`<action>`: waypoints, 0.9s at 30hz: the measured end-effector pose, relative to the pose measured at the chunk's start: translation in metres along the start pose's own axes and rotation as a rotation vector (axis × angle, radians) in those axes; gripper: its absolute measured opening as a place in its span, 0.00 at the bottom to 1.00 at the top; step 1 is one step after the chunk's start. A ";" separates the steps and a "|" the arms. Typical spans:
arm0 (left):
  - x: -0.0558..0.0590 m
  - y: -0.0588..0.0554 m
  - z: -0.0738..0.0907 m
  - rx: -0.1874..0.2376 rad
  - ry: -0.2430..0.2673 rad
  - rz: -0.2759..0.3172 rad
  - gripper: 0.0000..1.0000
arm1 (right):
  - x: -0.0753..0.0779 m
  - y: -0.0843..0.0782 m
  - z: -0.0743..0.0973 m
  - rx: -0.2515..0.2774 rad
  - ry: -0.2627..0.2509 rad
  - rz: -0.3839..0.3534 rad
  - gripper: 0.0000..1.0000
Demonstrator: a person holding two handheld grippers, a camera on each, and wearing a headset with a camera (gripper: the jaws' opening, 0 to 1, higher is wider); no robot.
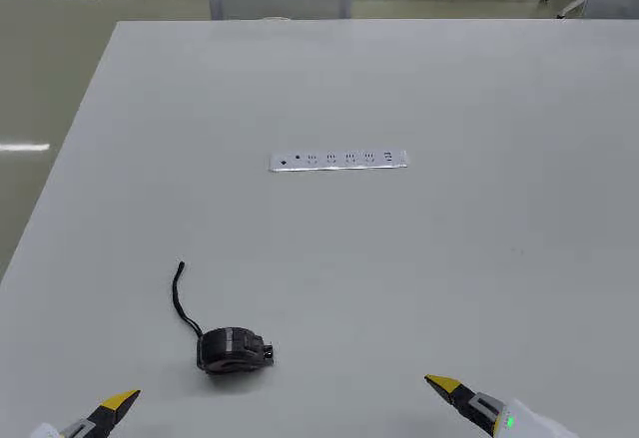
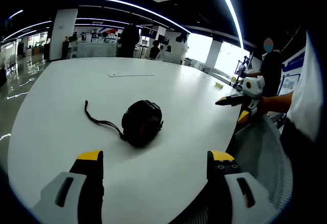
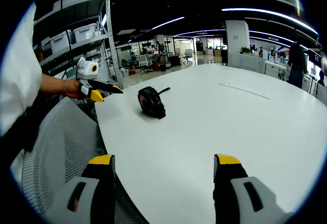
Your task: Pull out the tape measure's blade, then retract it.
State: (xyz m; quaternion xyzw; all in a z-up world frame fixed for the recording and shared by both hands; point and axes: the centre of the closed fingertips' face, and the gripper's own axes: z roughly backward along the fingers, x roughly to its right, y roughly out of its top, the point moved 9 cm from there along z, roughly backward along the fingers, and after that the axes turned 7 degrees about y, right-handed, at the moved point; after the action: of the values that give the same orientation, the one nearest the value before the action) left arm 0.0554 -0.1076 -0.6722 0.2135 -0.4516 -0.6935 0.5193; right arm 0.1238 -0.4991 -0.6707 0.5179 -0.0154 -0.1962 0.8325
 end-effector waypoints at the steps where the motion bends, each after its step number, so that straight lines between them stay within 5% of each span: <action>1: 0.000 0.000 0.000 -0.001 0.000 -0.001 0.81 | 0.000 0.000 0.000 0.000 0.000 -0.001 0.80; 19: 0.000 0.001 0.000 -0.002 -0.005 -0.015 0.82 | -0.003 0.001 0.000 0.023 0.023 -0.007 0.74; 27: -0.001 0.006 -0.008 -0.016 -0.023 -0.066 0.81 | -0.002 0.001 0.000 0.015 0.032 -0.006 0.73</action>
State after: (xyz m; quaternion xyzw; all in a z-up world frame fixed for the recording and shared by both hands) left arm 0.0652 -0.1099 -0.6714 0.2161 -0.4447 -0.7163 0.4924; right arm 0.1221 -0.4979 -0.6698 0.5274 -0.0022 -0.1905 0.8280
